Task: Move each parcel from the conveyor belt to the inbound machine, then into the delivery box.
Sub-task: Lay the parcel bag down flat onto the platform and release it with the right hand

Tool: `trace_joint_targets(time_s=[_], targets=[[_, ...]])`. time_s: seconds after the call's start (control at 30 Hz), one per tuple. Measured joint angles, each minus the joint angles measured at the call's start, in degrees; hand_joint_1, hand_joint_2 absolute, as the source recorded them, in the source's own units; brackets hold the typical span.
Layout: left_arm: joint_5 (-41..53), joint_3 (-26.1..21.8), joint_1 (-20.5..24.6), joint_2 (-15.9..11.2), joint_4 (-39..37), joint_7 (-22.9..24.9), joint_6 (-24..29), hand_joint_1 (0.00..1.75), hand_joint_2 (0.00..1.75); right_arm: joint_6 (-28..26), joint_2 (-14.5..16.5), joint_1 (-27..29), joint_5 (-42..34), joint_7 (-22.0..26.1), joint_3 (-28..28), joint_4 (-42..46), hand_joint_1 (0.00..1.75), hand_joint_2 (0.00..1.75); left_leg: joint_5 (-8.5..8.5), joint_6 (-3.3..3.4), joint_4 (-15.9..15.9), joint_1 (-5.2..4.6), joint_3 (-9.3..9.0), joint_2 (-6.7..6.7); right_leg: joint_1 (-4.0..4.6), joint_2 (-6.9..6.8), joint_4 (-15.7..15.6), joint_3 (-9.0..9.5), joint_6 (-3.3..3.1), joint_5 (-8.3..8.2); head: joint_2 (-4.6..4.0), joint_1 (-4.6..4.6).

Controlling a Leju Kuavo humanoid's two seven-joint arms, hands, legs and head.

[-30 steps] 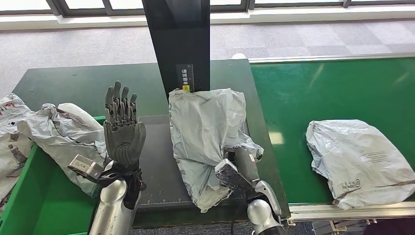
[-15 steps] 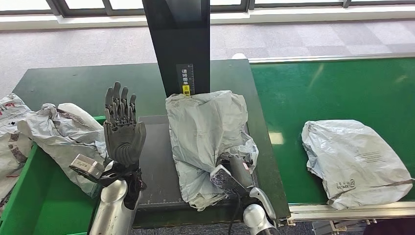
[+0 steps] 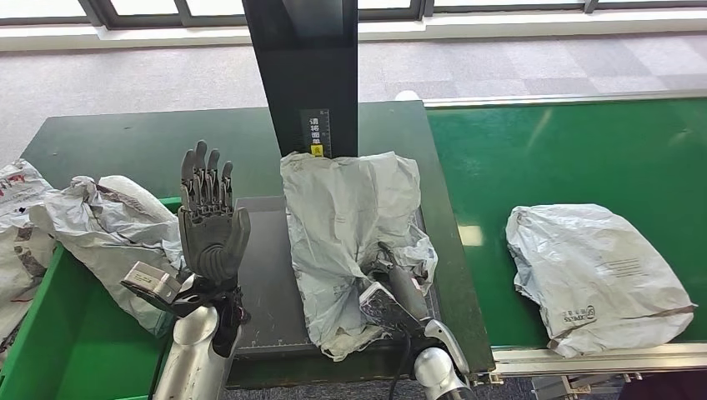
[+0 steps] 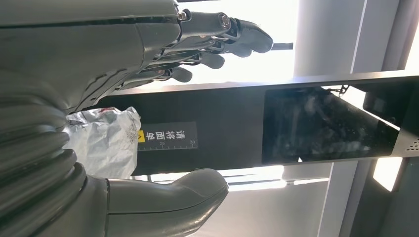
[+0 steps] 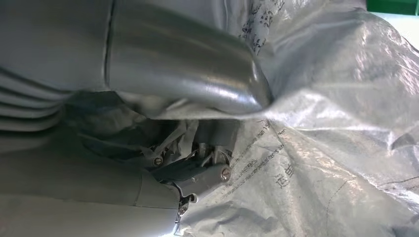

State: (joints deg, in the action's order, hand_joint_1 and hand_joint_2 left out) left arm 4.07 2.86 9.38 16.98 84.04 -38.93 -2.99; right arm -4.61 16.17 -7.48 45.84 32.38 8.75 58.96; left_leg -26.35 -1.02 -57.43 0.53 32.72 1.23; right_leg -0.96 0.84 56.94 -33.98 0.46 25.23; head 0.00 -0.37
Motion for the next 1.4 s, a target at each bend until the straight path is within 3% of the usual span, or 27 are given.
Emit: trace_joint_targets(time_s=[0.23,0.5,0.9,1.2,1.27,1.33,1.4], targets=[[0.57,0.02,0.04,0.00,-0.36,0.00,0.00,0.00,1.75,1.05,0.00,-0.05,1.14,1.25,0.01,-0.43,0.00,0.00,0.00,0.00,0.00,0.00,-0.01,0.00,0.00,0.00,0.00,-0.01,0.00,0.00,0.00,0.00],[1.11,0.18,0.14,0.00,-0.91,0.00,0.53,0.00,1.75,7.58,-0.08,-0.01,-3.95,7.14,0.20,0.05,0.00,0.00,0.00,0.00,0.00,0.00,-0.01,-0.01,0.00,0.01,0.00,-0.02,0.00,0.00,0.00,0.01],[1.11,0.52,0.26,0.00,-1.40,0.00,0.70,0.00,1.75,9.20,-0.37,0.20,-7.01,7.73,1.11,2.23,0.00,0.00,0.00,0.00,0.00,0.00,-0.01,-0.02,0.00,0.01,0.00,-0.02,0.00,0.00,0.00,0.00],[3.03,0.64,0.37,0.00,-1.43,0.00,1.97,0.00,1.75,12.44,-4.51,0.54,-28.25,7.84,7.93,12.86,0.00,0.00,0.00,0.00,-0.01,-0.01,-0.02,-0.04,-0.01,0.03,-0.01,-0.03,0.00,-0.01,0.00,0.02],[3.84,0.82,0.37,0.00,-1.18,0.00,2.28,0.00,1.75,9.63,-5.24,0.96,-28.44,7.84,8.88,15.85,0.00,0.00,0.00,0.00,-0.01,-0.01,-0.02,-0.03,-0.01,0.02,-0.02,-0.04,0.00,-0.01,0.00,0.01],[4.52,1.03,0.36,0.01,-0.87,0.00,2.48,0.00,1.75,1.36,-5.60,1.66,-26.55,7.84,9.42,19.00,0.00,0.00,0.00,0.00,-0.01,-0.02,-0.01,-0.01,-0.01,0.01,-0.02,-0.04,0.00,0.00,0.00,0.02],[5.02,1.29,0.39,0.03,-0.72,0.00,2.66,0.00,1.75,-10.46,-5.69,2.67,-22.50,7.83,9.57,22.42,0.00,0.87,0.00,0.00,-0.01,-0.02,-0.01,-0.01,-0.01,0.01,-0.02,-0.04,0.00,0.00,0.00,0.02]])
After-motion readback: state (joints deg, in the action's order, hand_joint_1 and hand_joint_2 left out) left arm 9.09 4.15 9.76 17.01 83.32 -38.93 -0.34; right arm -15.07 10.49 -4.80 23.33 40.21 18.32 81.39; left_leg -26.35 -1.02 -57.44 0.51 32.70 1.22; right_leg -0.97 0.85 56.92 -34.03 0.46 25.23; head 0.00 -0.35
